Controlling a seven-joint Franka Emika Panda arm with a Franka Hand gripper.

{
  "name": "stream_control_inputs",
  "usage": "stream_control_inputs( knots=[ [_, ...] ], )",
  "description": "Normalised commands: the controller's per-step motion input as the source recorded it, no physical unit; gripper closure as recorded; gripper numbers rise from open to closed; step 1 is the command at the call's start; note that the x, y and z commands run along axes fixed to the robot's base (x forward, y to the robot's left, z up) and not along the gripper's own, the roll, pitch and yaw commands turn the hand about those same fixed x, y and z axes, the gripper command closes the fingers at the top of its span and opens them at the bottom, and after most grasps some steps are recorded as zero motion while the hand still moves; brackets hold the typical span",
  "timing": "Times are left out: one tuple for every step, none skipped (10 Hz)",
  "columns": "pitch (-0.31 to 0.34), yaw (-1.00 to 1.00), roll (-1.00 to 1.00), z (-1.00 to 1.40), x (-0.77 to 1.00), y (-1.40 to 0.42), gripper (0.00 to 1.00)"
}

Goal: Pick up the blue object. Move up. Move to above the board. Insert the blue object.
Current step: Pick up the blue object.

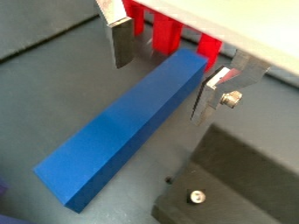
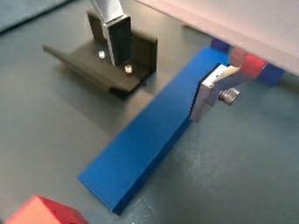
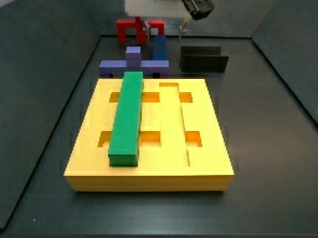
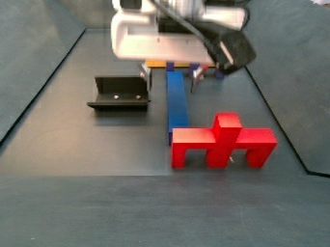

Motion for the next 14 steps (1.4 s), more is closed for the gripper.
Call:
stream_control_inputs(
  knots=[
    [-0.083,0.01,0.00,-0.55,-0.22,0.00,0.00],
    [-0.064,0.00,0.00,-0.37,-0.25,0.00,0.00],
    [-0.059,0.00,-0.03,-0.20,-0.17,0.00,0.00],
    [-0.060,0.08,-0.08,0.00,0.00,0.00,0.00],
    [-0.007,0.22,-0.03,0.00,0.02,0.00,0.00],
    [-0.004,0.23,-0.01,0.00,0.00,0.00,0.00],
    [-0.017,0.23,-0.01,-0.01,0.00,0.00,0.00],
    [-0.017,0.20,-0.02,-0.04,0.00,0.00,0.00],
    [0.000,0.02,0.00,0.00,0.00,0.00,0.00],
    [0.000,0.00,0.01,0.00,0.00,0.00,0.00],
    [0.000,0.00,0.00,0.00,0.00,0.00,0.00],
    [0.000,0.00,0.00,0.00,0.00,0.00,1.00],
    [0.000,0.00,0.00,0.00,0.00,0.00,1.00],
    [0.000,0.00,0.00,0.00,0.00,0.00,1.00]
  ],
)
